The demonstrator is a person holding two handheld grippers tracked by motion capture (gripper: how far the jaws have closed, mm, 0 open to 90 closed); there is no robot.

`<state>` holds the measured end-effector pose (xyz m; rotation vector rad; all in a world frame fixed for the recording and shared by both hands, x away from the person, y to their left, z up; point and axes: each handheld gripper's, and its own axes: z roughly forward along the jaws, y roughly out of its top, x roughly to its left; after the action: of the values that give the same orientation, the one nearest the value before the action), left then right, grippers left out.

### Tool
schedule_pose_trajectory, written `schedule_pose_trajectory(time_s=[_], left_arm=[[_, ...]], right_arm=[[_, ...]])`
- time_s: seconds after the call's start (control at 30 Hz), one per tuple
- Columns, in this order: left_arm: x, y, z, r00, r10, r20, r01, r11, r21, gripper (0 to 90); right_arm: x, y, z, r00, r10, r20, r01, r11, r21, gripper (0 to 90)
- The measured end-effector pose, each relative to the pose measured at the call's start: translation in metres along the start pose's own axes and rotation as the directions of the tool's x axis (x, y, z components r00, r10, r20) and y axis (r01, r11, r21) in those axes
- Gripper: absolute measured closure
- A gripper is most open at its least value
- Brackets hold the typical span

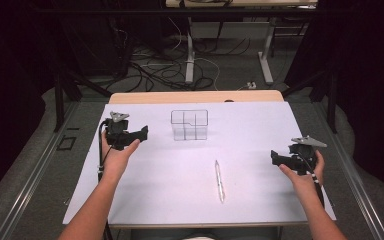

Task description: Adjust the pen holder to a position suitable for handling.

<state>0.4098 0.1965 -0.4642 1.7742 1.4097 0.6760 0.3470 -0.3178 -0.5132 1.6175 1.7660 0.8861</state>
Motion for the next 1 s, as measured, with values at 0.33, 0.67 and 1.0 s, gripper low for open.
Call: schedule_pose_trajectory(time_s=[0.33,0.67,1.0], left_arm=[[-0.013,0.019,0.006,0.9997,0.017,0.019,-0.017,0.9999,0.004,16.3],[-0.023,0.037,0.012,0.9992,0.028,0.030,-0.029,0.9996,0.006,19.7],[-0.032,0.050,0.023,0.9989,0.036,0.031,-0.037,0.9988,0.032,23.1]], right_arm=[[-0.001,-0.001,0.000,0.9999,0.014,-0.004,-0.014,1.000,0.002,8.4],[-0.003,-0.002,0.000,0.9999,0.007,-0.009,-0.007,1.000,0.004,9.4],[-0.003,-0.003,0.002,0.9997,0.021,-0.013,-0.020,1.000,0.014,10.2]])
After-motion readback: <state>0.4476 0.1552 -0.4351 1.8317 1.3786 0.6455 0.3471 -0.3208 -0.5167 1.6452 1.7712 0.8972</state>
